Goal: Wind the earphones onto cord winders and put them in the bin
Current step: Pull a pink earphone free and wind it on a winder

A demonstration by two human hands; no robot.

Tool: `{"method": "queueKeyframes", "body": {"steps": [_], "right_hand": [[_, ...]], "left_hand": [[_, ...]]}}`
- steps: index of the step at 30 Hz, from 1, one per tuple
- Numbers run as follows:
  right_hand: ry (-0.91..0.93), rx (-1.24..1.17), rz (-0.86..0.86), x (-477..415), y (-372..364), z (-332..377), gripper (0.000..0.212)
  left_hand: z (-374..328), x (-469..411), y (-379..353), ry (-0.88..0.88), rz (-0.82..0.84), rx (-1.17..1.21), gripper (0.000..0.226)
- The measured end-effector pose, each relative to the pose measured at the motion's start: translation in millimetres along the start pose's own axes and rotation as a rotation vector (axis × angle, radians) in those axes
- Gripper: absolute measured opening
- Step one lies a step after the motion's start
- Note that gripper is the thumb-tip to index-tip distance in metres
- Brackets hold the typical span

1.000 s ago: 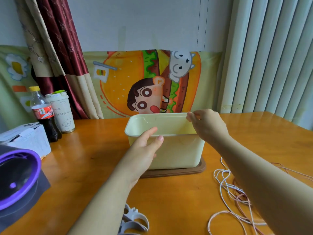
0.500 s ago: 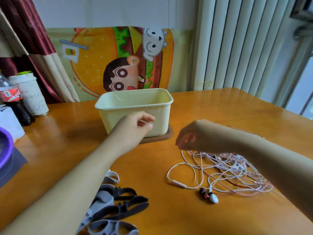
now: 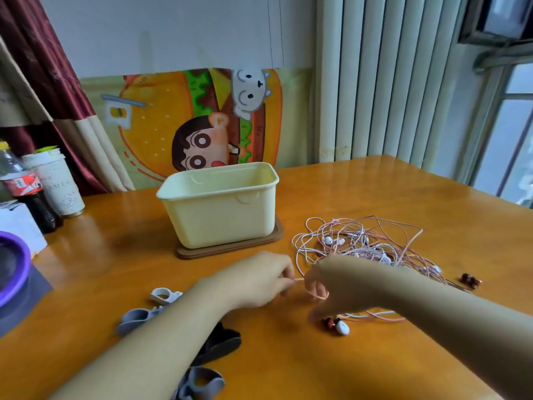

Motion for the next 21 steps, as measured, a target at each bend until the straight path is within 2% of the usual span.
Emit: {"method": "queueKeyframes", "body": {"steps": [3, 5, 9, 11, 16, 19, 21], "right_hand": [[-0.074, 0.055, -0.082, -2.5, 8.4, -10.6, 0.030], [-0.155, 0.010, -0.222, -7.4, 22.1, -21.8, 0.029], [-0.296, -0.222, -0.574, -13.8, 59.0, -52.2, 0.034], [-0.315, -0.354, -0.696, -13.1, 76.6, -62.9, 0.035], [-0.367, -0.534, -0.796, -11.7, 97.7, -77.3, 0.034], [-0.373, -0.664, -0.817, -14.3, 99.8, -77.8, 0.030], [-0.351, -0.753, -0.853, -15.7, 102.0, -72.9, 0.027]], "left_hand": [[7.0, 9.6, 27.3, 0.000, -0.109, 0.269, 0.015], [18.1, 14.9, 49.3, -0.010, -0.262, 0.363, 0.014], [35.1, 25.5, 91.2, -0.070, -0.654, 0.661, 0.014], [38.4, 30.3, 105.9, -0.097, -0.788, 0.771, 0.013], [46.9, 41.8, 128.6, -0.087, -0.966, 0.699, 0.013], [50.0, 47.4, 136.3, -0.001, -1.038, 0.588, 0.022], [52.4, 49.9, 138.5, 0.065, -1.099, 0.589, 0.019]]}}
Point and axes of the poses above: each hand's wrist, its own x-axis away from the middle knuckle, its own y-axis out of the back of the hand, z = x × y, the point moved 3 cm from there along -x, towards the middle knuckle, and after that the axes turned 4 degrees about z, right-handed, at the moved point
